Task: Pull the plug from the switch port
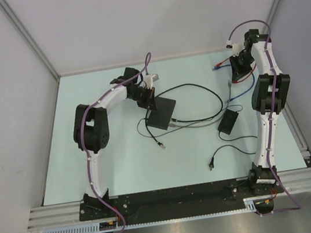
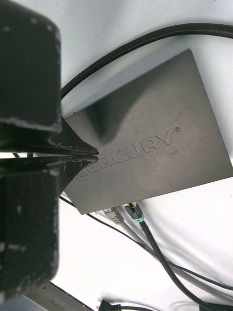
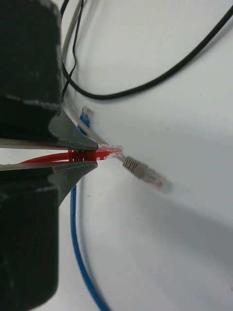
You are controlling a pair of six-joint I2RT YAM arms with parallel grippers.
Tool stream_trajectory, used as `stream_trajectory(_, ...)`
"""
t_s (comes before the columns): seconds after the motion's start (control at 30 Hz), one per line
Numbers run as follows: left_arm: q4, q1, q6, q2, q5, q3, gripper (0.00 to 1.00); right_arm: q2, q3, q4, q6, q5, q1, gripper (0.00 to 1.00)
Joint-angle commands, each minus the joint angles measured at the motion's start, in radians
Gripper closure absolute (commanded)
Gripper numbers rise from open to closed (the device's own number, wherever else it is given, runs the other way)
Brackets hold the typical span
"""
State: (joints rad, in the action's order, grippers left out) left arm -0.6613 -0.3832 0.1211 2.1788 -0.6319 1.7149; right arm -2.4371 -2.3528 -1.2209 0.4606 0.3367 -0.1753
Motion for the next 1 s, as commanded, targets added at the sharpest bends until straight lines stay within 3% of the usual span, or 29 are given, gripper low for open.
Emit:
stream_trajectory(0.0,-0.001,-0.005,0.006,-0.065,-0.009,0.003,1.00,0.021,-0.016,0.003,-0.031,0.125,-0.004,0.94)
stream_trajectory(0.2,0.000,-0.005,0.006,-0.062,-0.011,0.006,1.00,0.012,0.067,-0.019,-0.033,0.122,-0.010,0.92)
stream_trajectory(0.27,0.002,-0.005,0.006,-0.063,-0.011,0.003,1.00,0.004,0.087,-0.041,-0.028,0.133,-0.015,0.83)
stream_trajectory(0.3,0.002,-0.005,0.006,-0.065,-0.009,0.002,1.00,0.006,0.095,-0.040,-0.033,0.119,-0.015,0.65)
stream_trajectory(0.4,0.002,-0.005,0.008,-0.067,-0.008,0.000,1.00,0.013,0.093,-0.029,-0.040,0.116,-0.016,0.53)
stream_trajectory(0.67,-0.011,-0.002,0.017,-0.071,-0.005,0.014,1.00,0.055,-0.036,-0.006,-0.060,0.234,0.028,0.36)
stream_trajectory(0.8,-0.017,0.015,0.020,-0.099,-0.003,0.012,0.96,0.167,0.077,0.037,-0.013,0.334,0.152,0.41)
stream_trajectory(0.9,-0.024,0.030,0.026,-0.131,0.020,-0.012,0.73,0.225,0.223,0.087,-0.007,0.305,0.284,0.55)
stream_trajectory(0.93,-0.026,0.035,0.026,-0.142,0.041,-0.021,0.58,0.224,0.277,0.090,-0.007,0.305,0.316,0.59)
stream_trajectory(0.97,-0.026,0.036,0.025,-0.166,0.050,-0.041,0.54,0.217,0.299,0.089,-0.010,0.297,0.363,0.69)
